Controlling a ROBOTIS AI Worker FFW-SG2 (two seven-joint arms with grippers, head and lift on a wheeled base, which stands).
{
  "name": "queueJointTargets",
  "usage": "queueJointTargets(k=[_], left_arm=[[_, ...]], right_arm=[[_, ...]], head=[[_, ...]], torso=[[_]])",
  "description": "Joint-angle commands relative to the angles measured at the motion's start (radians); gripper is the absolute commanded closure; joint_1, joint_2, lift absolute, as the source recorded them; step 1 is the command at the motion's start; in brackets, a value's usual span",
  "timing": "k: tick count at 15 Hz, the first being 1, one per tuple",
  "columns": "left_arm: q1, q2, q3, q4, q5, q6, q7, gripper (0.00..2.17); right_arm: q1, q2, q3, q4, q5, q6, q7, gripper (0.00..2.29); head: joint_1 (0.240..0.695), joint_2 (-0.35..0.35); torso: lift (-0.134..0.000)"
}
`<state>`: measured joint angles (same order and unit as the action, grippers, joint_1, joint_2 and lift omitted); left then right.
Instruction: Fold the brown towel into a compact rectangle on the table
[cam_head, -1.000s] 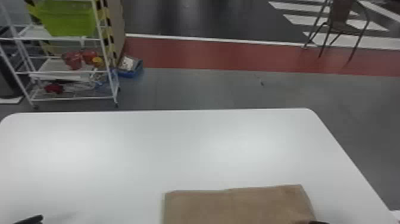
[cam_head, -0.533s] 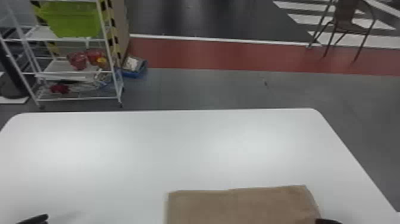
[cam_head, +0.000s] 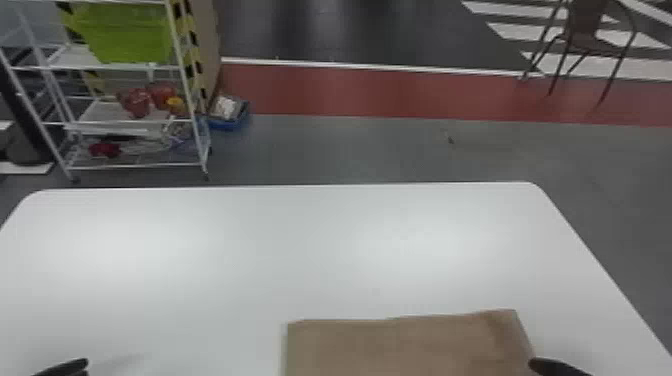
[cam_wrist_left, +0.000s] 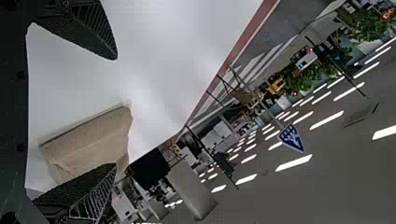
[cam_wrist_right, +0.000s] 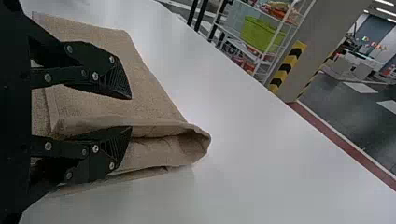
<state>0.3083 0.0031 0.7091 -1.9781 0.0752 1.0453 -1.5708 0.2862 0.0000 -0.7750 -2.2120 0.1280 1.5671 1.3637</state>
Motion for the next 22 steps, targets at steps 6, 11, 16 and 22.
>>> queueJointTargets(k=[6,11,16,22], left_arm=[[-0.002,-0.006,0.003,0.005,0.000,-0.021,-0.010,0.06],[-0.006,-0.006,-0.002,0.012,-0.002,-0.024,-0.010,0.06],[-0.009,-0.006,-0.002,0.019,-0.002,-0.031,-0.010,0.06],[-0.011,-0.006,-0.002,0.019,-0.003,-0.031,-0.010,0.06]], right_arm=[[0.024,0.001,-0.012,0.005,0.030,0.005,0.003,0.39],[0.014,0.001,0.036,0.014,0.079,0.005,0.003,0.59],[0.005,0.001,0.056,0.012,0.088,0.005,0.003,0.85],[0.014,0.001,0.045,-0.014,0.071,0.005,0.003,1.15]], head=[[0.695,-0.114],[0.695,-0.118],[0.695,-0.103],[0.695,-0.097]], torso=[[-0.122],[-0.122],[-0.122],[-0.122]])
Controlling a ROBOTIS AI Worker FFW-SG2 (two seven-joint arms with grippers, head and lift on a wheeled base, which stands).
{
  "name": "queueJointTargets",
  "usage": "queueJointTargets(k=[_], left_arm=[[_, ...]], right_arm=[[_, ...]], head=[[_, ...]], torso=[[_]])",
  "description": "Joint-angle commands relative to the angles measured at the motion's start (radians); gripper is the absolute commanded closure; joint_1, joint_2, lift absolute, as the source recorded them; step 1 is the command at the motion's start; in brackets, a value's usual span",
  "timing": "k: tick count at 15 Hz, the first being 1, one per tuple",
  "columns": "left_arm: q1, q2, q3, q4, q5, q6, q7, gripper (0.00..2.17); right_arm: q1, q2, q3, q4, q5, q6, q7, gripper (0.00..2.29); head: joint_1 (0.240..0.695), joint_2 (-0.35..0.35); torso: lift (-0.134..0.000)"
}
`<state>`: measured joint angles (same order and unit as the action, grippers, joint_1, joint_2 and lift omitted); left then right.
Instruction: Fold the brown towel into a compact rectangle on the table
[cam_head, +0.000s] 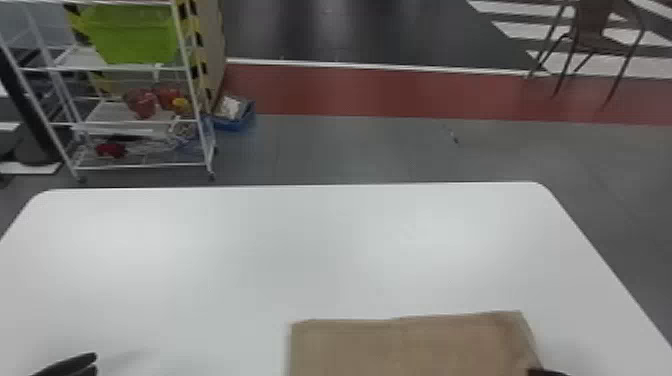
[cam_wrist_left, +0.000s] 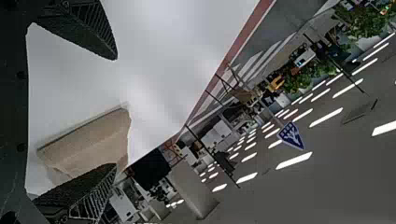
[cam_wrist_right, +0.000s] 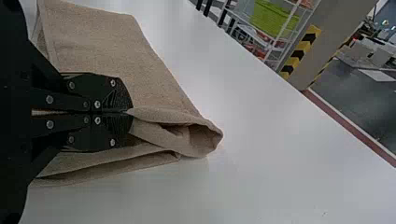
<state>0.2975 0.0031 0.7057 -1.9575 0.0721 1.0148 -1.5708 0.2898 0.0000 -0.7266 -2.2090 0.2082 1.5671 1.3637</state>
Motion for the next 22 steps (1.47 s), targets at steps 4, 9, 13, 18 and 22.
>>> queueJointTargets(k=[4,9,13,18,22], left_arm=[[0.000,-0.006,0.000,-0.008,0.000,0.003,-0.010,0.06],[0.002,-0.006,0.009,-0.029,0.000,0.012,-0.010,0.06],[0.002,-0.006,0.009,-0.029,0.000,0.012,-0.010,0.06],[0.002,-0.006,0.000,-0.032,0.000,0.012,-0.010,0.06],[0.003,-0.006,-0.015,-0.034,0.000,0.012,-0.010,0.06]], right_arm=[[0.038,0.001,-0.050,-0.094,-0.041,0.005,0.003,1.15],[0.164,0.001,-0.059,-0.230,-0.128,0.005,0.003,1.18],[0.232,0.001,-0.031,-0.218,-0.107,-0.028,0.003,1.18],[0.224,0.001,0.004,-0.169,-0.039,-0.080,0.003,1.18],[0.221,0.001,0.021,-0.187,-0.044,-0.071,0.003,1.18]], head=[[0.695,-0.100],[0.695,-0.113],[0.695,-0.083],[0.695,-0.096],[0.695,-0.097]], torso=[[-0.122],[-0.122],[-0.122],[-0.122],[-0.122]])
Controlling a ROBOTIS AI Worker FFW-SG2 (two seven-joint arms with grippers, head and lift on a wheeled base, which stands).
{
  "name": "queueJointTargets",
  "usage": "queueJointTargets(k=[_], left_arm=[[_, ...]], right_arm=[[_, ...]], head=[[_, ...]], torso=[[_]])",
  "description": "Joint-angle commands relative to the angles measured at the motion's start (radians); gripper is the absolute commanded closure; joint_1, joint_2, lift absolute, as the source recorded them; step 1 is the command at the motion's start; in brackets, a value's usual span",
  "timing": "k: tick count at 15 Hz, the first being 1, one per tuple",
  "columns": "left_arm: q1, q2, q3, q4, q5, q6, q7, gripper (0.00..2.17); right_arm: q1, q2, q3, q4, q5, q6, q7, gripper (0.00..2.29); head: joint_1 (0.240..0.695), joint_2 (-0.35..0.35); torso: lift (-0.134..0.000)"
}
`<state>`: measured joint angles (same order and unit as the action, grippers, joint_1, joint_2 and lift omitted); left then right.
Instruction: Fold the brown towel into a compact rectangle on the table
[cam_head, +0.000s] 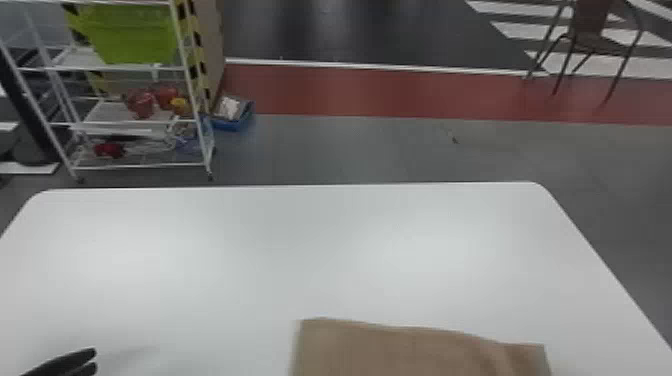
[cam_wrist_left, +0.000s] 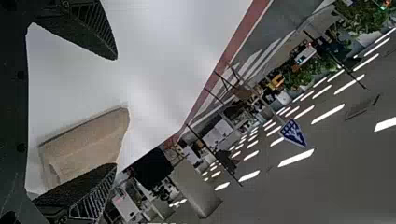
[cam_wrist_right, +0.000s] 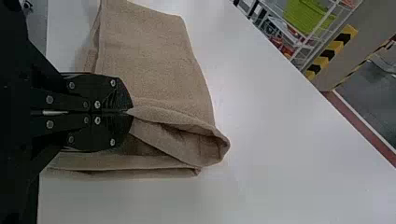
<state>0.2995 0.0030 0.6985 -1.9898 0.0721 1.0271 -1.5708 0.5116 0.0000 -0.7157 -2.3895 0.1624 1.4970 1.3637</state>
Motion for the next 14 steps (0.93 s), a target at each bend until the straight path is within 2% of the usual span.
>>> queueJointTargets(k=[1,3,6,9,14], left_arm=[[0.001,-0.006,-0.019,-0.004,0.000,0.000,-0.010,0.06],[0.004,-0.006,-0.034,-0.009,0.000,-0.003,-0.010,0.06],[0.004,-0.006,-0.057,-0.020,0.000,-0.003,-0.010,0.06],[0.017,-0.006,-0.111,-0.057,-0.025,0.018,-0.010,0.06],[0.049,-0.006,-0.217,-0.155,-0.058,0.107,-0.010,0.06]], right_arm=[[0.001,0.001,0.021,-0.007,0.013,-0.010,0.003,1.18],[-0.008,0.001,0.061,0.010,0.072,-0.031,0.003,1.18],[-0.068,0.001,0.062,0.016,0.141,-0.031,0.003,1.18],[-0.136,0.001,0.107,0.042,0.226,0.006,0.003,1.18],[-0.125,0.001,0.154,0.021,0.249,0.000,0.003,1.18]], head=[[0.695,-0.095],[0.695,-0.096],[0.695,-0.109],[0.695,-0.147],[0.695,-0.208]], torso=[[-0.122],[-0.122],[-0.122],[-0.122],[-0.122]])
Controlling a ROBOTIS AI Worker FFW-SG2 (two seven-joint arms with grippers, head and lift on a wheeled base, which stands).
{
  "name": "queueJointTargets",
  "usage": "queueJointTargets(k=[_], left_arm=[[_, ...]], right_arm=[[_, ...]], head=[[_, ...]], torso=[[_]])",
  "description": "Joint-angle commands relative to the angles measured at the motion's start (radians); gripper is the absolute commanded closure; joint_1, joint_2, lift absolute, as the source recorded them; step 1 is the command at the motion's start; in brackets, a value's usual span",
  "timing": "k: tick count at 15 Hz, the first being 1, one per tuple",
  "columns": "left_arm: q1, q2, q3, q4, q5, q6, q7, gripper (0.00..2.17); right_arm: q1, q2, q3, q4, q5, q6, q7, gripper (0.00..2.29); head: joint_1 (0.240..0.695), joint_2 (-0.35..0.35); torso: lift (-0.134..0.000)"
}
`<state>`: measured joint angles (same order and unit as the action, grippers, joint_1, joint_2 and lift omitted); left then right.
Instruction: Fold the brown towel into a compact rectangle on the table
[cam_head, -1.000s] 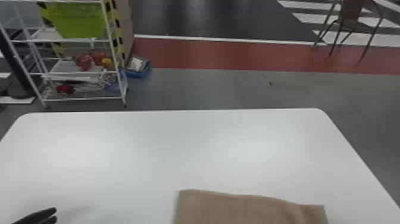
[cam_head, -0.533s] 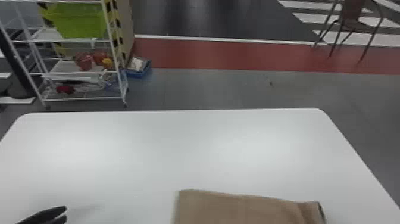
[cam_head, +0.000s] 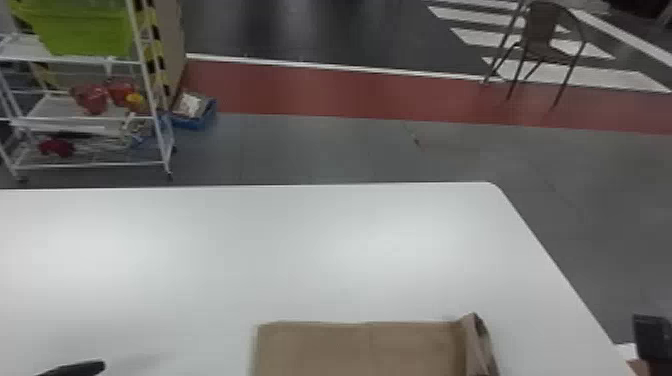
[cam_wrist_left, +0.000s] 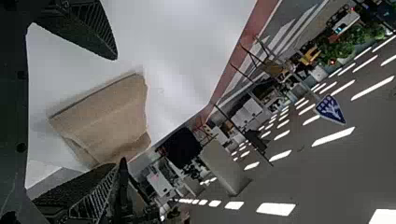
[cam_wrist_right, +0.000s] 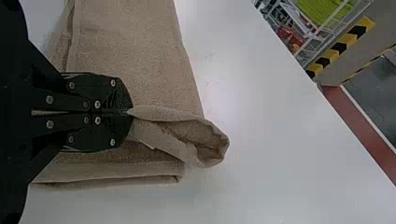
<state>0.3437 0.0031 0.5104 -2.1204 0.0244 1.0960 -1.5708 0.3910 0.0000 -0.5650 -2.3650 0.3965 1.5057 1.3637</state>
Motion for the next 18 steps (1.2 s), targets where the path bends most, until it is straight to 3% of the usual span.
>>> queueJointTargets(k=[1,4,6,8,10,11,14,18], left_arm=[[0.005,-0.006,-0.058,-0.039,-0.031,0.063,-0.010,0.06],[0.011,-0.006,-0.158,-0.086,-0.060,0.106,-0.010,0.06],[0.012,-0.006,-0.225,-0.105,-0.061,0.124,0.017,0.06],[0.023,-0.006,-0.294,-0.125,-0.092,0.180,0.058,0.06],[0.060,-0.006,-0.409,-0.161,-0.181,0.143,0.190,0.06],[0.066,-0.006,-0.434,-0.161,-0.192,0.118,0.210,0.06],[0.067,-0.006,-0.495,-0.159,-0.179,0.060,0.239,0.05],[0.046,-0.006,-0.635,-0.101,-0.179,-0.161,0.368,0.06]], right_arm=[[-0.023,0.001,0.007,0.006,0.047,-0.018,0.003,1.18],[-0.066,0.001,0.013,0.029,0.104,-0.018,0.003,1.18],[-0.080,0.001,0.002,0.029,0.105,-0.012,0.003,1.18],[-0.083,0.001,0.005,0.029,0.108,-0.021,0.003,1.18],[-0.093,0.001,0.001,0.044,0.110,-0.031,0.003,1.18],[-0.103,0.001,-0.001,0.055,0.110,-0.037,0.003,1.18],[-0.121,0.001,-0.004,0.096,0.111,-0.052,0.003,1.18],[-0.109,0.001,-0.003,0.101,0.108,-0.058,0.003,1.18]], head=[[0.695,-0.217],[0.695,-0.278],[0.695,-0.350],[0.695,-0.350],[0.695,-0.350],[0.695,-0.350],[0.695,-0.350],[0.695,-0.350]], torso=[[-0.122],[-0.122],[-0.122],[-0.122],[-0.122],[-0.122],[-0.122],[-0.122]])
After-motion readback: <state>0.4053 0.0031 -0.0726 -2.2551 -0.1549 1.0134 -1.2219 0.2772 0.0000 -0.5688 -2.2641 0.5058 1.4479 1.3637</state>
